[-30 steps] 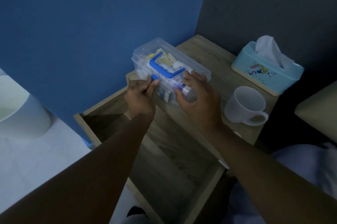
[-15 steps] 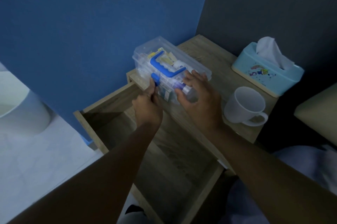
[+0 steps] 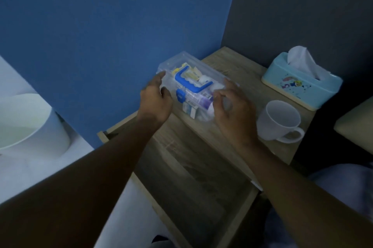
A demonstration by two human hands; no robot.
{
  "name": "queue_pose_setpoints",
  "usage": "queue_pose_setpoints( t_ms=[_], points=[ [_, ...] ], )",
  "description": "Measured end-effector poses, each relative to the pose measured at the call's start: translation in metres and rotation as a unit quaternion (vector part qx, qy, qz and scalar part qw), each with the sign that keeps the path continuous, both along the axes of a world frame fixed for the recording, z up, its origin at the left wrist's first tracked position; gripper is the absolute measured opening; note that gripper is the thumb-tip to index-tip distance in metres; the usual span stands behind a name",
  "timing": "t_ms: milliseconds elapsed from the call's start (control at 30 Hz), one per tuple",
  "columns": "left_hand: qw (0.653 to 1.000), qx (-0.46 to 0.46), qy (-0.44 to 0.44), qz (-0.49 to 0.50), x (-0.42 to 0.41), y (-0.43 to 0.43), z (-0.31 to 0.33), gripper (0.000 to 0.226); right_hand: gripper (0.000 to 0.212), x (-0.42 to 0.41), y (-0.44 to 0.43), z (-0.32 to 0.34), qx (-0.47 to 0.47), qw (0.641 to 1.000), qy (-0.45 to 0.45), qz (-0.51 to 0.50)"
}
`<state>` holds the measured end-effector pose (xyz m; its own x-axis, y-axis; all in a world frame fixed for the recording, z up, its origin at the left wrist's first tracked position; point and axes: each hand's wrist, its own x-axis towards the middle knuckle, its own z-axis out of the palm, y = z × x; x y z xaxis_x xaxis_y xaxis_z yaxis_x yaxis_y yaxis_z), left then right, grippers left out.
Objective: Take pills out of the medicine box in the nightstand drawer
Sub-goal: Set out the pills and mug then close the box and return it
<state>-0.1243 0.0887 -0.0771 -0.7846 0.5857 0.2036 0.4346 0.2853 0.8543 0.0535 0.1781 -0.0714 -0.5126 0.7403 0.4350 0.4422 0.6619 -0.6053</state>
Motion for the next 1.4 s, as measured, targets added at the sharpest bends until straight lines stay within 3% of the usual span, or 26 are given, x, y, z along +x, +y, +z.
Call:
queue_pose_setpoints(
  t_ms=[133, 333, 433, 633, 767, 867, 967, 1067, 1133, 1267, 1400],
  points=[
    [0.999, -0.033, -0.011, 0.012, -0.025, 0.023, 0.013, 0.051, 0.051, -0.011, -0.005, -0.004, -0.071, 0.995, -0.010, -0.067],
    [0.991, -0.089, -0.097, -0.004, -0.049, 0.053, 0.013, 0.064, 0.065, -0.030, -0.014, -0.014, -0.109, 0.989, 0.012, -0.100],
    [0.983, -0.087, -0.161, -0.021, -0.058, 0.058, 0.013, 0.059, 0.059, -0.037, -0.015, -0.016, -0.184, 0.971, 0.091, -0.121],
    [0.974, -0.068, -0.210, -0.044, -0.065, 0.049, 0.019, 0.051, 0.041, -0.044, -0.016, -0.014, -0.314, 0.912, 0.196, -0.176],
    [0.976, -0.081, -0.195, -0.047, -0.059, 0.032, 0.019, 0.048, 0.031, -0.039, -0.023, -0.005, -0.324, 0.901, 0.224, -0.181],
    [0.982, -0.081, -0.163, -0.044, -0.052, 0.016, 0.026, 0.042, 0.038, -0.031, -0.042, 0.001, -0.335, 0.894, 0.238, -0.179],
    [0.989, -0.081, -0.122, -0.033, -0.045, -0.005, 0.037, 0.032, 0.033, -0.017, -0.070, 0.010, -0.327, 0.899, 0.239, -0.163],
    [0.990, -0.105, -0.086, -0.028, -0.037, -0.034, 0.043, 0.037, 0.031, 0.000, -0.103, 0.019, -0.330, 0.906, 0.227, -0.134],
    [0.988, -0.119, -0.089, -0.028, -0.029, -0.053, 0.042, 0.040, 0.030, 0.013, -0.125, 0.016, -0.353, 0.900, 0.224, -0.119],
    [0.980, -0.140, -0.138, -0.037, -0.016, -0.087, 0.028, 0.040, 0.053, 0.030, -0.161, 0.005, -0.371, 0.895, 0.215, -0.123],
    [0.972, -0.169, -0.154, -0.062, -0.005, -0.114, 0.007, 0.039, 0.056, 0.039, -0.178, -0.009, -0.375, 0.889, 0.220, -0.142]
  ],
)
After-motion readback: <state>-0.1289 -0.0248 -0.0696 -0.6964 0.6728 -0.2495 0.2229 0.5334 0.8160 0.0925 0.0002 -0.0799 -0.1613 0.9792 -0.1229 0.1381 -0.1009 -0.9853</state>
